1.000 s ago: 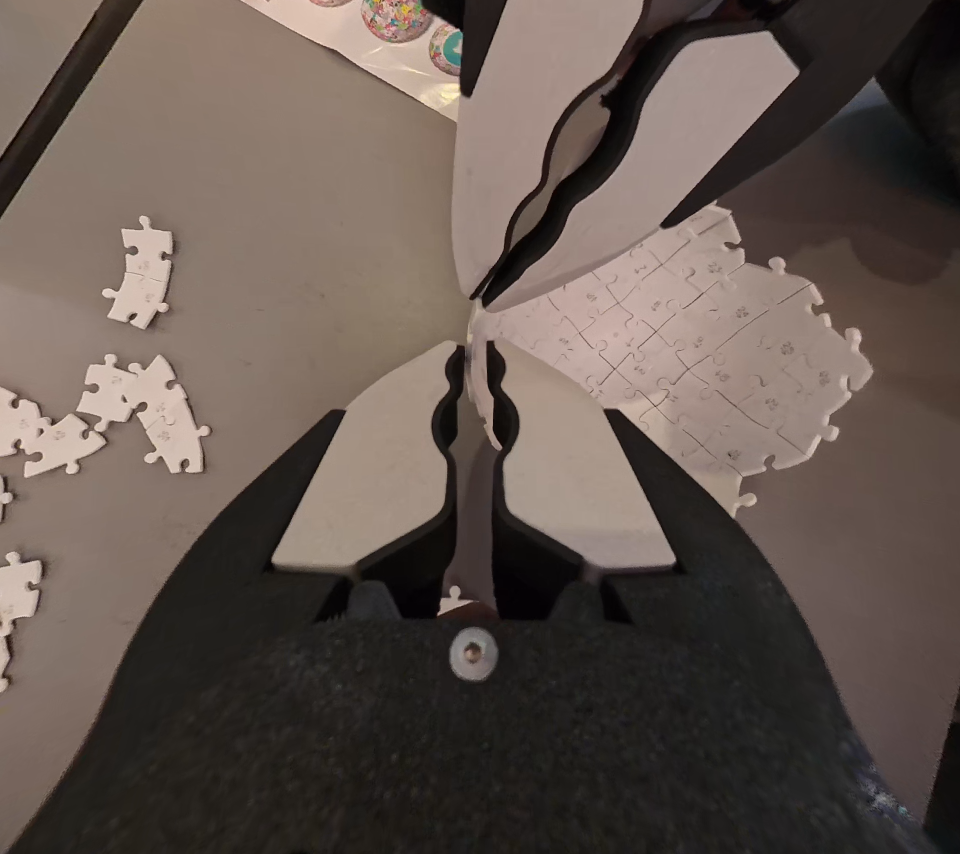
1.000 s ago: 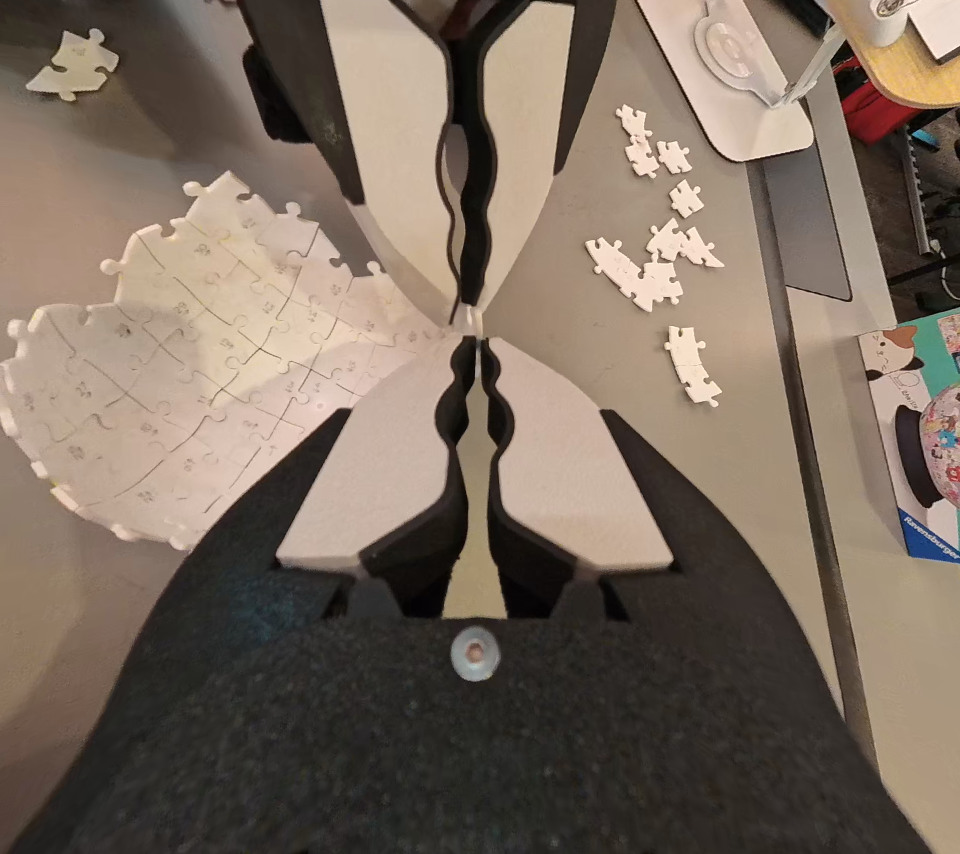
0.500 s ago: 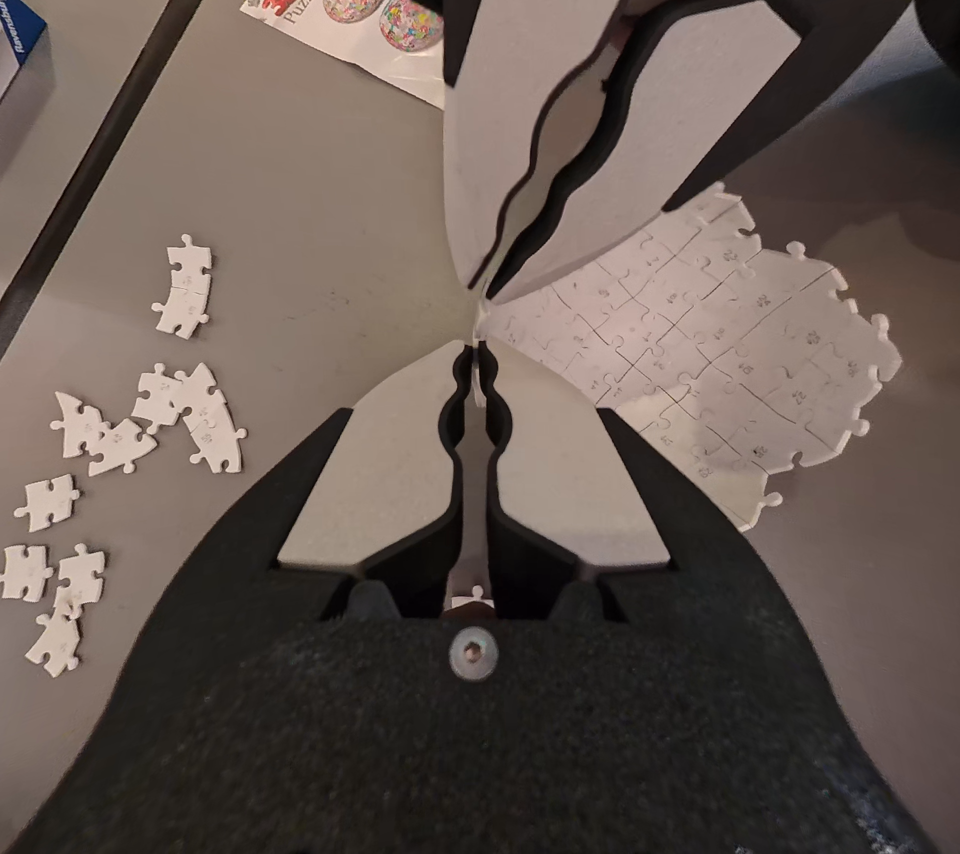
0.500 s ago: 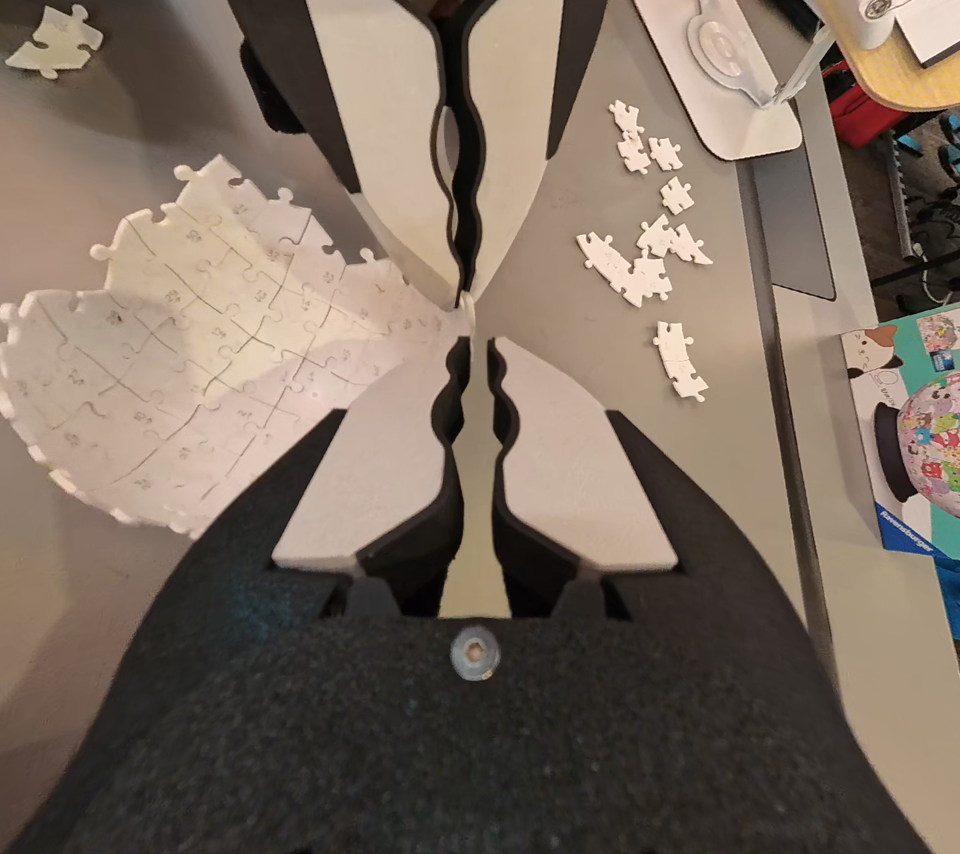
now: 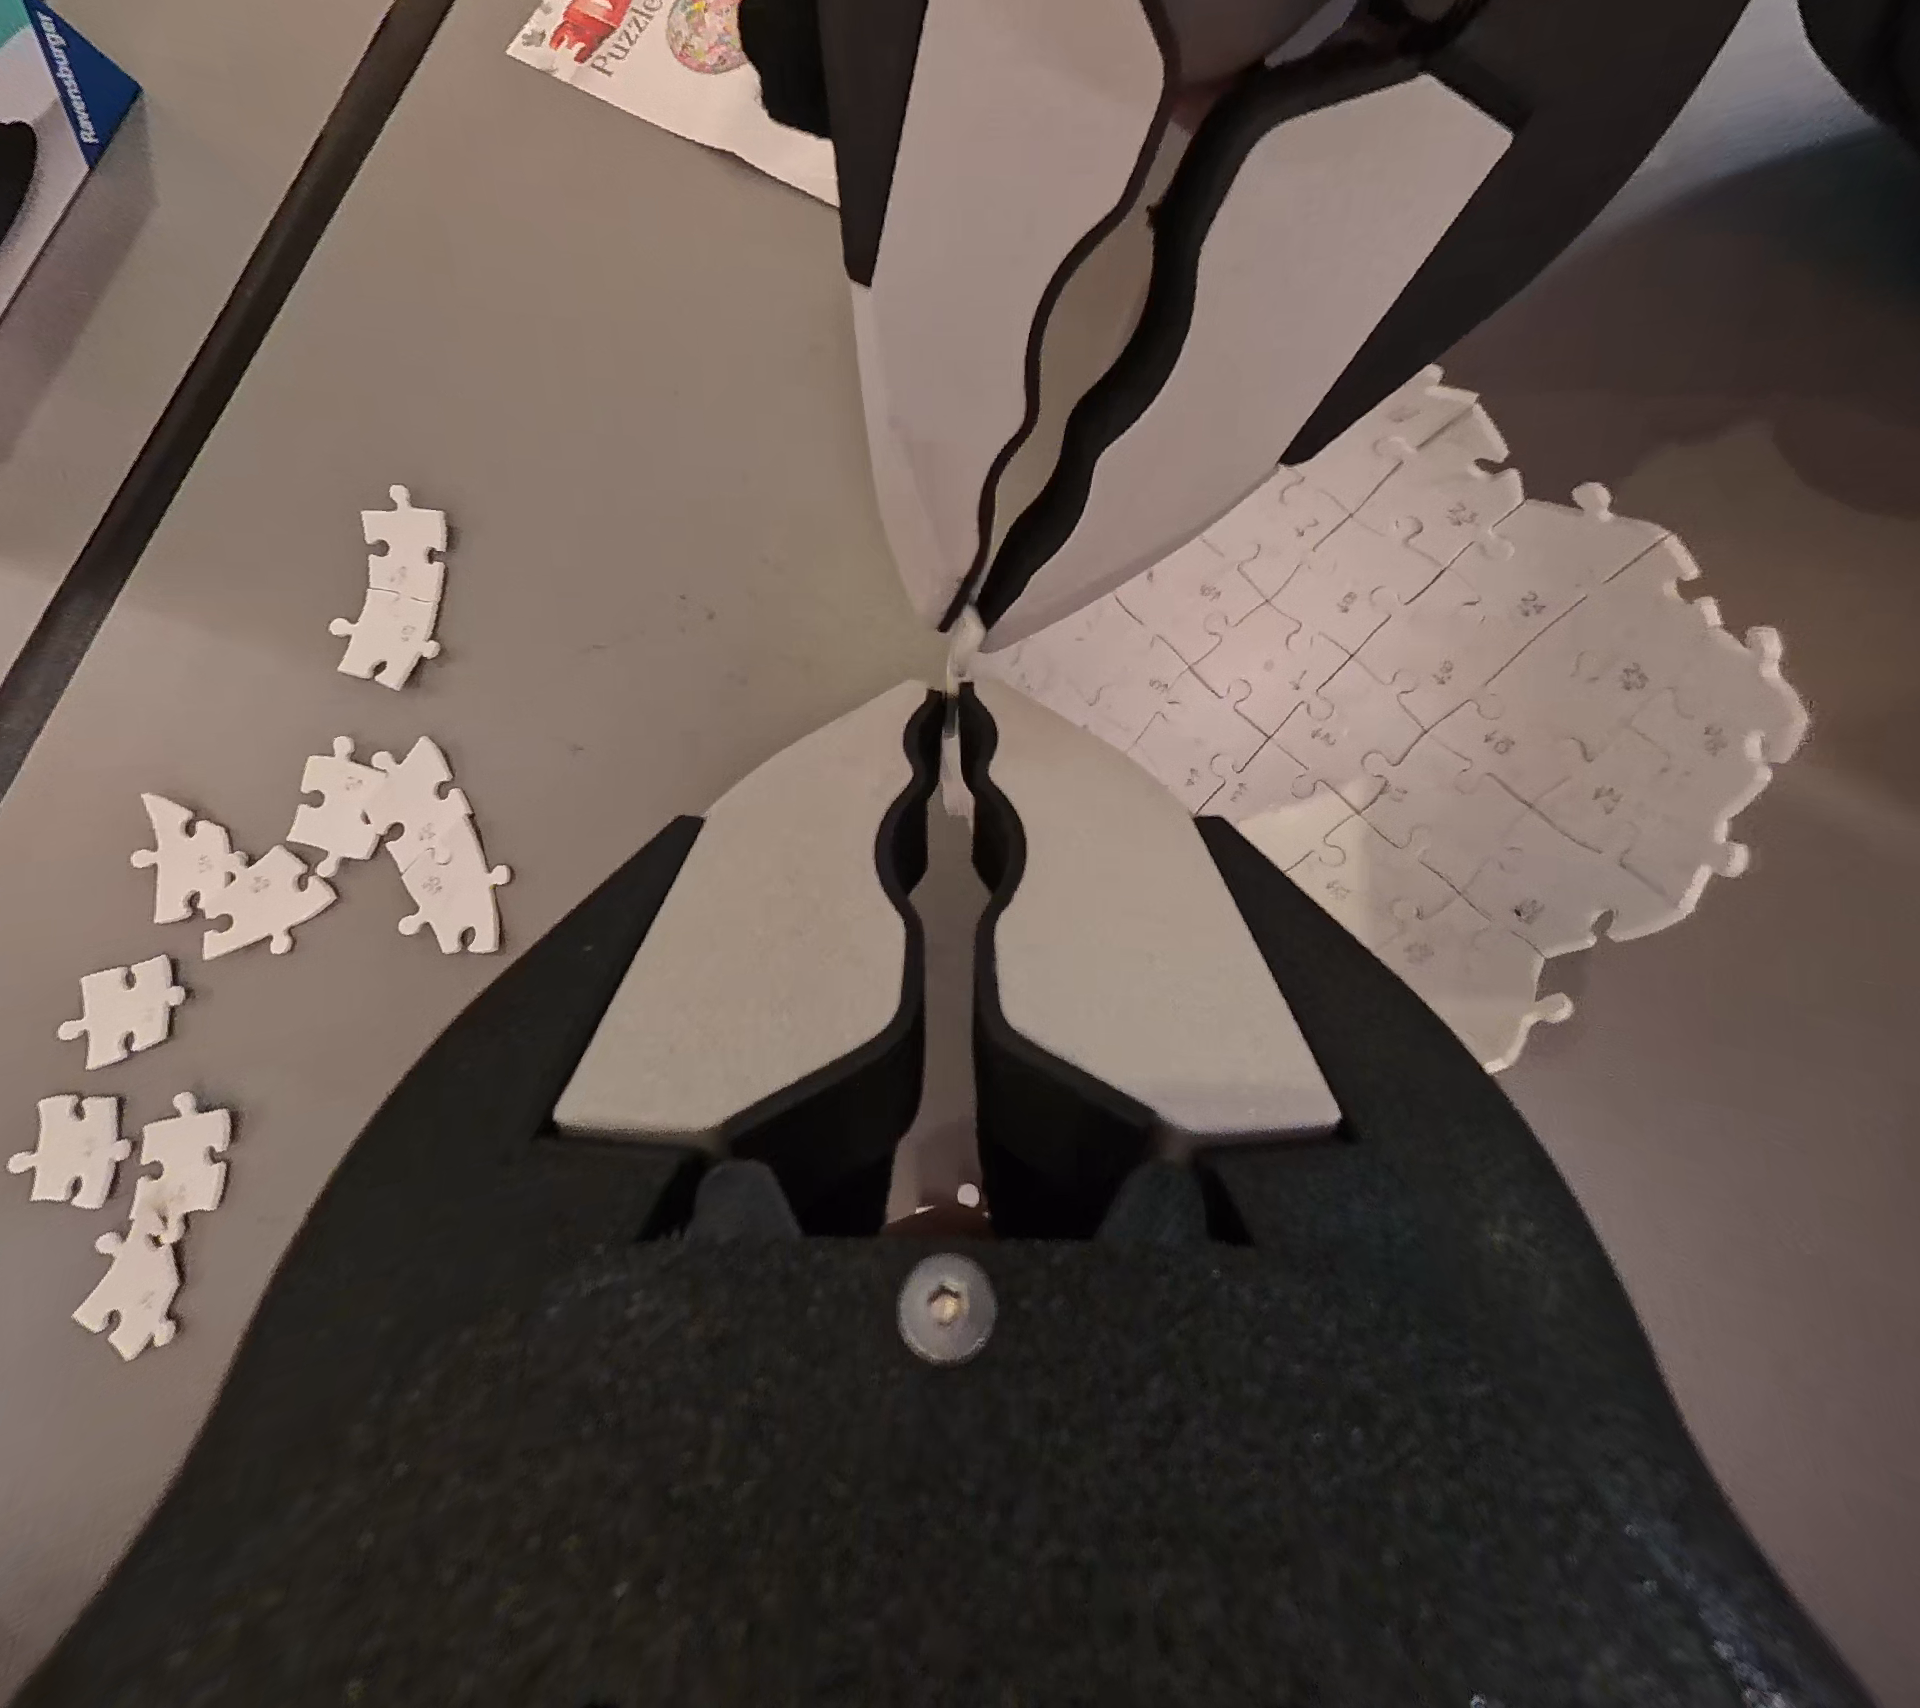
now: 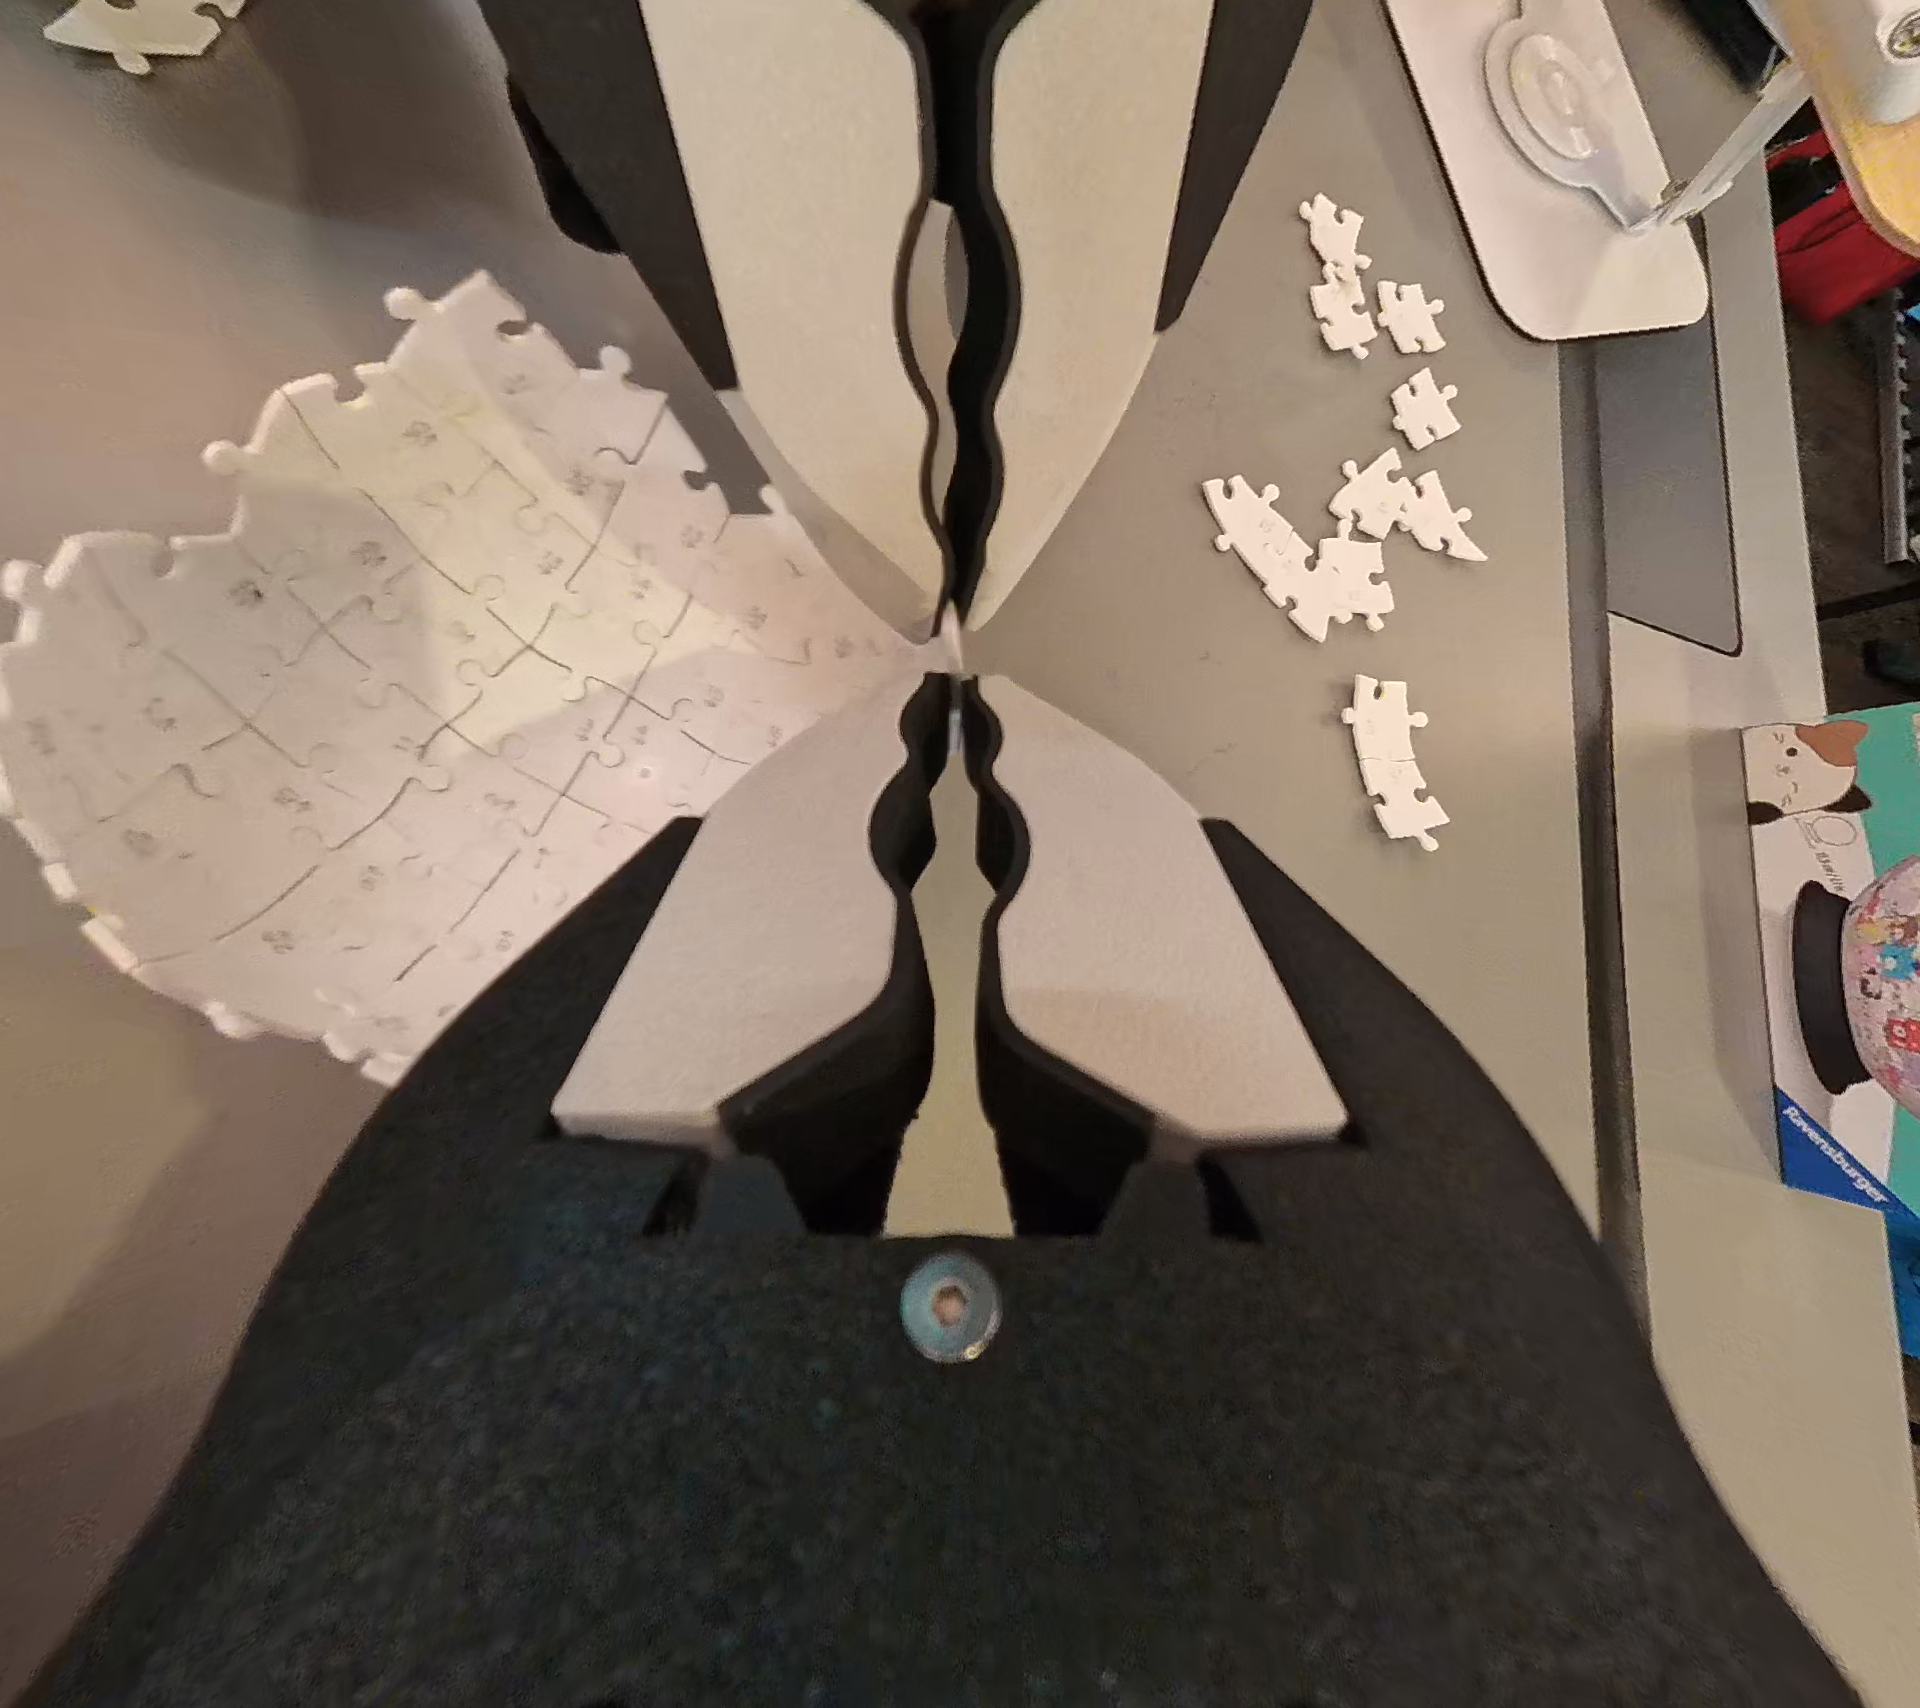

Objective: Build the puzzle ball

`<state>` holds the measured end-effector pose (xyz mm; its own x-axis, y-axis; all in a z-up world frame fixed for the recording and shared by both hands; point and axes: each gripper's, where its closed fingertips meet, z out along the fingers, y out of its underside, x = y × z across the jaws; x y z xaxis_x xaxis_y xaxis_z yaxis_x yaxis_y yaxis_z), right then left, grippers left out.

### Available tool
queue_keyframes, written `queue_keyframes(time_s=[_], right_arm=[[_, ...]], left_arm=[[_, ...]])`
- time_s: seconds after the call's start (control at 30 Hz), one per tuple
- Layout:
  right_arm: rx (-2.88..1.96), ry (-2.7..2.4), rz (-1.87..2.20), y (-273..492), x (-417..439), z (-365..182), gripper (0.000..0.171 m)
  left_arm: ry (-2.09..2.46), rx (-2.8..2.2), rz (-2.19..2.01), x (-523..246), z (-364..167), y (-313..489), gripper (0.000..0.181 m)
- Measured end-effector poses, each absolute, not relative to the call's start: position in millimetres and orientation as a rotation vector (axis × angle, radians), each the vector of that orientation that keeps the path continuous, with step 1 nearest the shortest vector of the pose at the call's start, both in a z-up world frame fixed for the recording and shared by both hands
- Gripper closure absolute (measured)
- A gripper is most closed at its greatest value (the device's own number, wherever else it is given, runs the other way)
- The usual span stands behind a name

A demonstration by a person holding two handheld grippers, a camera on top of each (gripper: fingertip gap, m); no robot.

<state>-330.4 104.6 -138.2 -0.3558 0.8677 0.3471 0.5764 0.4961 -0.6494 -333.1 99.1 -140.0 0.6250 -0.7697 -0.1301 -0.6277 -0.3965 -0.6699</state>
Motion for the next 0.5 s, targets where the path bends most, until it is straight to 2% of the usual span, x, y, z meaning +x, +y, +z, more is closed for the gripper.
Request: queue_keyframes(time_s=[0.17,0.4,0.5], right_arm=[[-1.184,-2.055,0.557,105.2,-332.6,-138.3,0.169],[-1.196,-2.054,0.56,105.1,-332.7,-138.9,0.169],[-1.198,-2.058,0.561,104.4,-332.6,-138.5,0.169]], left_arm=[[1.064,-2.2,-0.317,-337.2,-144.6,92.7,0.161],[1.033,-2.266,-0.359,-344.6,-144.8,88.6,0.16],[0.996,-2.224,-0.335,-350.0,-133.9,90.8,0.154]])
